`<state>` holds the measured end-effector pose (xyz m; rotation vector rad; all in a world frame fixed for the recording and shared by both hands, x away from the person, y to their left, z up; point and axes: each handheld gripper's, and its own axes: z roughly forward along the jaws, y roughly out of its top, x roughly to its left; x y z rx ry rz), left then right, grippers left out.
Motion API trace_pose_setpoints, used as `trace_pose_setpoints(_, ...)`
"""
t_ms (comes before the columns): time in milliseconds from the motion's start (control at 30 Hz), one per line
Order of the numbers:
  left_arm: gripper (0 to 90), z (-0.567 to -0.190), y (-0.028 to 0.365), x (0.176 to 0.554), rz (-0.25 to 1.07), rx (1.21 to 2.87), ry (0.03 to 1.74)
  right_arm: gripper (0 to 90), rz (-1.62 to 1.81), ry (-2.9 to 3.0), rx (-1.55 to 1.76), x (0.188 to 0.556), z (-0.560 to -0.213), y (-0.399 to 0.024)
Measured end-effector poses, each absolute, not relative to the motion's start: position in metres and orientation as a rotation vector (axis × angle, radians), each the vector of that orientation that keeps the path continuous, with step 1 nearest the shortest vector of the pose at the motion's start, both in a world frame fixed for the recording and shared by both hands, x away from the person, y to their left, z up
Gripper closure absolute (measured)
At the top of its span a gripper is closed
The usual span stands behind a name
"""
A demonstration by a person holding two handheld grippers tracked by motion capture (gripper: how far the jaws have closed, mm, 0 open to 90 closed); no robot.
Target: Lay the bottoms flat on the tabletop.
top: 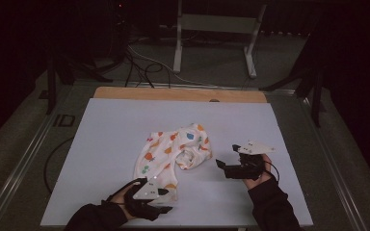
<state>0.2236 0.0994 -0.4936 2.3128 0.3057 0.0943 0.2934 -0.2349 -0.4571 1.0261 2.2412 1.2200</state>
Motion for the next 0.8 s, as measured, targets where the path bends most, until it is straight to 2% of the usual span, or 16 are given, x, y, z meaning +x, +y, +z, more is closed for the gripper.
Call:
trace_pose_setpoints(100, 52.9, -0.501, 0.086, 0.228, 0.141, 2.387, 0.284, 15.9, 1.222, 2.243, 1.023, 0.294, -0.457, -0.236)
trace_pose_setpoints(200, 63.6, -0.508, 0.080, 0.232, 0.196, 2.442, 0.264, 15.8, 1.222, 2.238, 1.027, 0.294, -0.457, -0.237)
trace_pose_setpoints(333, 90.0, -0.509, 0.078, 0.232, 0.162, 2.438, 0.249, 15.9, 1.220, 2.236, 1.028, 0.294, -0.456, -0.238)
trace_pose_setpoints(500, 90.0, -0.504, 0.077, 0.231, 0.102, 2.392, 0.242, 15.9, 1.222, 2.236, 1.030, 0.294, -0.456, -0.238)
trace_pose_setpoints(567, 90.0, -0.504, 0.076, 0.229, 0.124, 2.376, 0.239, 15.8, 1.223, 2.238, 1.028, 0.294, -0.456, -0.237)
trace_pose_setpoints(733, 90.0, -0.508, 0.074, 0.228, 0.087, 2.403, 0.201, 15.8, 1.225, 2.240, 1.025, 0.294, -0.457, -0.237)
trace_pose_setpoints(800, 87.2, -0.511, 0.073, 0.227, 0.060, 2.422, 0.186, 15.8, 1.224, 2.241, 1.023, 0.294, -0.457, -0.237)
